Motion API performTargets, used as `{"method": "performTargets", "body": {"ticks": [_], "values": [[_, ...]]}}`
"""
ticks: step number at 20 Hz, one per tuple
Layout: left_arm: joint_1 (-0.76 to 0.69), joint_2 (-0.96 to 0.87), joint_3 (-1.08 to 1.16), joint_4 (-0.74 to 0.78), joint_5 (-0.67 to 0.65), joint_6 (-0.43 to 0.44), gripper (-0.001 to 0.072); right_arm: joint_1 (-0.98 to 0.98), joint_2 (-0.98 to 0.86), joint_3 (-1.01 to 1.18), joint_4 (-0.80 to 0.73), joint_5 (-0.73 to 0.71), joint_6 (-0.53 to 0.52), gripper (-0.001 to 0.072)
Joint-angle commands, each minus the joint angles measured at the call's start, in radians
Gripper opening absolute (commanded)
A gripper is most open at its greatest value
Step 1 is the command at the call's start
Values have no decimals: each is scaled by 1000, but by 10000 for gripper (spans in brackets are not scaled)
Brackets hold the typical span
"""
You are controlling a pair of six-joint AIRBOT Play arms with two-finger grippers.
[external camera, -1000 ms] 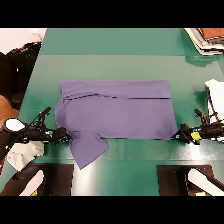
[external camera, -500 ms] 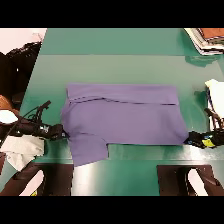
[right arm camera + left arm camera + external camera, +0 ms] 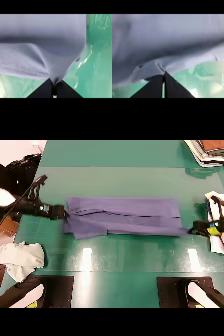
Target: Fold the shirts.
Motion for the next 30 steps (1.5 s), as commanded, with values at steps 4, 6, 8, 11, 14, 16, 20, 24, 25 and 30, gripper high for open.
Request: {"method": "performTargets", "body": {"ticks": [4,6,8,11,14,16,20,24,25,30], "values": [[-10,-371,280,20,105,0,21,110,-386,344,10,-48,48,15],[-10,-443,328,19,119,0,21,117,-473,436,11,-49,59,16],[-10,-481,356,22,164,0,21,122,-549,521,11,-49,74,16],[-10,-486,364,19,244,0,21,116,-642,638,59,-49,74,17],[-10,-486,377,18,244,-19,555,92,-716,751,206,-57,73,439],[-8,-486,406,18,197,-43,603,64,-742,815,268,-24,46,462],[-11,-479,484,16,46,-41,494,-16,-742,823,266,138,-32,461],[-58,-476,484,-66,23,42,30,-110,-742,683,271,177,-76,460],[-82,-476,484,-66,28,42,30,-132,-744,637,272,168,-85,460],[-209,-479,483,-64,87,25,21,-149,-800,483,305,114,-136,459]]}}
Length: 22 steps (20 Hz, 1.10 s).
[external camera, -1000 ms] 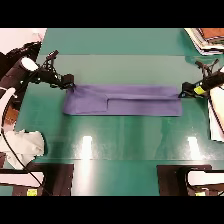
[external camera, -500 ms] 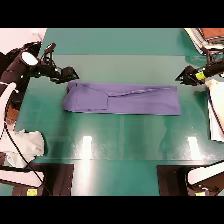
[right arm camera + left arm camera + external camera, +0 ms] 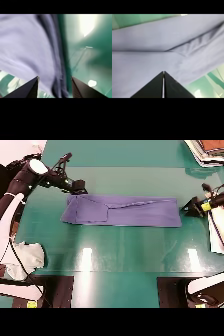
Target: Fold the shirts.
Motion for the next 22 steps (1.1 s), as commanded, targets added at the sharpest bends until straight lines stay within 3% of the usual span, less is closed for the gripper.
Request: {"method": "performTargets", "body": {"ticks": [1,4,6,7,9,10,13,22], "values": [[-82,0,2,-8,44,-5,21,-8,-34,-97,72,-45,-56,458],[-132,-5,2,-9,87,-8,21,29,-39,-124,150,-123,-85,441],[-159,-30,2,-9,104,-29,21,62,-39,-114,154,-140,-95,302],[-171,-53,3,-15,113,-37,21,76,-39,-102,156,-137,-106,296],[-193,-103,9,-48,127,-42,21,109,-37,-58,156,-91,-115,49],[-205,-130,21,-60,126,-43,21,123,-37,-18,156,-50,-116,23],[-249,-212,83,-62,122,-59,21,174,25,103,156,18,-96,16],[-334,-395,243,-109,131,-100,21,406,185,468,156,19,85,15]]}}
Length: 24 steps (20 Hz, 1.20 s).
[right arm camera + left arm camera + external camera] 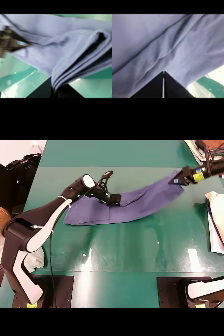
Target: Fold the shirts.
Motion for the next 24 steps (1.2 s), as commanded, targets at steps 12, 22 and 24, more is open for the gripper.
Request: {"method": "performTargets", "body": {"ticks": [12,22,24], "values": [[-27,-55,34,-6,22,-14,21,352,26,176,160,-180,-10,16],[235,135,188,349,-276,4,21,504,-21,176,161,-341,-69,16],[346,209,188,391,-301,4,21,586,-75,176,161,-435,-113,16]]}}
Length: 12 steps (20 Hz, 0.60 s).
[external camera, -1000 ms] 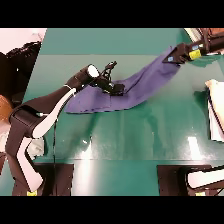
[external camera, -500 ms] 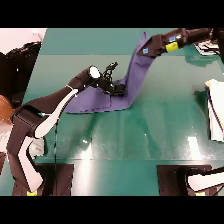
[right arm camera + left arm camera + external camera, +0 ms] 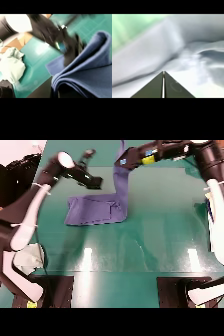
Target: Fold the shirts.
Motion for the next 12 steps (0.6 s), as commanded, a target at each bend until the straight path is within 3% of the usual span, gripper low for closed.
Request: {"method": "performTargets", "body": {"ticks": [1,2,4,6,10,12], "values": [[180,122,18,115,-82,2,21,130,-84,0,13,-178,-68,18],[230,156,18,115,-83,2,21,185,-128,5,59,-254,-131,37],[301,211,18,114,-88,2,21,279,-232,53,170,-365,-248,274],[351,254,19,114,-95,2,21,327,-302,100,238,-407,-270,426],[380,281,19,105,-119,2,21,241,-204,-54,201,-353,-261,444],[380,281,19,84,-131,2,21,151,-125,-158,54,-299,-166,437]]}}
